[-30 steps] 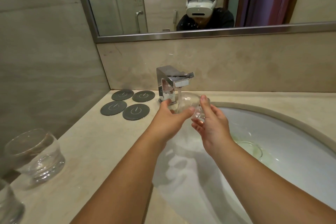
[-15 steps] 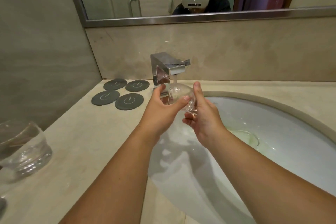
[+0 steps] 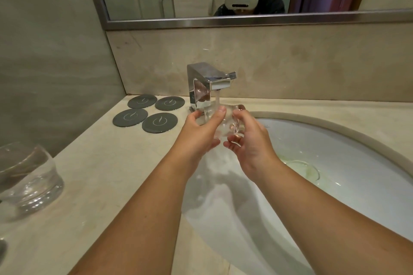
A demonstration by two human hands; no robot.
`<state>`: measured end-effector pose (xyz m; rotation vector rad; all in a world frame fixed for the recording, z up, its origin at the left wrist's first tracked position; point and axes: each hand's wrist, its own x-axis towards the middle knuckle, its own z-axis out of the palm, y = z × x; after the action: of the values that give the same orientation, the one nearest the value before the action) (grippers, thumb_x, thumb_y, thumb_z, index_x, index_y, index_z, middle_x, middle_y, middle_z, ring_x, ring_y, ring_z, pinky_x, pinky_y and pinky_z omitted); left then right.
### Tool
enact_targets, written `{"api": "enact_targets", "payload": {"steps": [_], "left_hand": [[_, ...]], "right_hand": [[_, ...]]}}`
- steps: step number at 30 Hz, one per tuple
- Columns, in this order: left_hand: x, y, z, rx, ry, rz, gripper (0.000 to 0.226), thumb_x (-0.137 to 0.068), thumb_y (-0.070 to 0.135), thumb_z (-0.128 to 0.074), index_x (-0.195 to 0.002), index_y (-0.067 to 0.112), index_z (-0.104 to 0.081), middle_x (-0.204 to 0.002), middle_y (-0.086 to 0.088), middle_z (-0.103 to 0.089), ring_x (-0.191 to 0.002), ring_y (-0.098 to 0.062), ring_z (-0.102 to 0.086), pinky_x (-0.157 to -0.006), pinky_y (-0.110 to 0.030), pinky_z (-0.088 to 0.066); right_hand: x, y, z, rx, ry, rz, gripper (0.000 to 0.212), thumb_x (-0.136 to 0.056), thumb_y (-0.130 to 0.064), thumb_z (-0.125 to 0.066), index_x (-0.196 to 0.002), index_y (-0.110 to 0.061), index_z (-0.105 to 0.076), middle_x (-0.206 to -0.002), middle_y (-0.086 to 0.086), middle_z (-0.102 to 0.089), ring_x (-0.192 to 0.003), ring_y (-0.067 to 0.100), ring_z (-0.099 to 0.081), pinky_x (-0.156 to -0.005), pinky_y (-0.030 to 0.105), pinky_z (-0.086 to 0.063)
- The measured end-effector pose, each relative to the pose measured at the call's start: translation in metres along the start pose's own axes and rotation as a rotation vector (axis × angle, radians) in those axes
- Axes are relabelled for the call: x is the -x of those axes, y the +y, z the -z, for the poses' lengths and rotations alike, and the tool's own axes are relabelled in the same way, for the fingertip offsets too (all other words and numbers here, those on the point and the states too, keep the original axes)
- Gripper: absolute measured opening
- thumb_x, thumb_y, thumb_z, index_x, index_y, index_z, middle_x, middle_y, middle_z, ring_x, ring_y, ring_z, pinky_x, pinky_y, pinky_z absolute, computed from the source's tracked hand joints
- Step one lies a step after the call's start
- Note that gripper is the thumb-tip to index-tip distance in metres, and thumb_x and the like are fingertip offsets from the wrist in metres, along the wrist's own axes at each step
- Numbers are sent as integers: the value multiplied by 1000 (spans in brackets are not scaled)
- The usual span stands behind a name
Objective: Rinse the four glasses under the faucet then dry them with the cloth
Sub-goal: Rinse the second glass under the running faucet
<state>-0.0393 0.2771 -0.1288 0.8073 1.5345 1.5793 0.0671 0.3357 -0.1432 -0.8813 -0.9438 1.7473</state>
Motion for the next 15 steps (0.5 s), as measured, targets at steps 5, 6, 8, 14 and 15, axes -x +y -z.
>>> {"api": "enact_targets", "payload": {"steps": [5,6,8,14,15], "left_hand": [[0,1,2,42,1,50,68,-92,45,-80,-146,13,-54,-127,-10,-72,-94,-24,-78,-79,-28,-63],[0,1,2,54,6,46,64,-92,39,-82,-145,14,-55,-124,-10,-73,-94,-23,-78,-82,-30,-63],[0,2,2,80,5,36,63,-89,28,-86,-143,18,-56,-124,-10,-75,-101,-25,-78,-88,-33,-63],[4,3,-1,116,3,-54,74,-77,9,-91,-140,22,-54,-136,-10,-65,-115,-24,-75,-92,-36,-64],[4,3,-1,109,-8,-68,74,-79,6,-89,-141,23,-53,-138,-8,-63,-117,-23,-73,-93,-36,-63]], "right_hand": [[-1,0,1,-35,-11,22,12,-94,-18,-64,-102,-14,-73,-94,5,-63,-60,15,-52,-59,32,-51],[-1,0,1,-40,-13,13,16,-94,-17,-62,-105,-13,-73,-91,4,-63,-61,15,-53,-59,31,-52],[-1,-1,1,-46,-33,-11,22,-94,-20,-61,-110,-14,-74,-89,2,-65,-67,16,-56,-60,31,-53],[0,0,1,-14,-38,-118,44,-95,-59,-69,-111,-19,-76,-87,2,-70,-75,18,-61,-65,31,-51],[0,0,1,-20,-48,-108,47,-95,-59,-69,-113,-16,-76,-82,1,-70,-70,17,-61,-62,30,-51]]}}
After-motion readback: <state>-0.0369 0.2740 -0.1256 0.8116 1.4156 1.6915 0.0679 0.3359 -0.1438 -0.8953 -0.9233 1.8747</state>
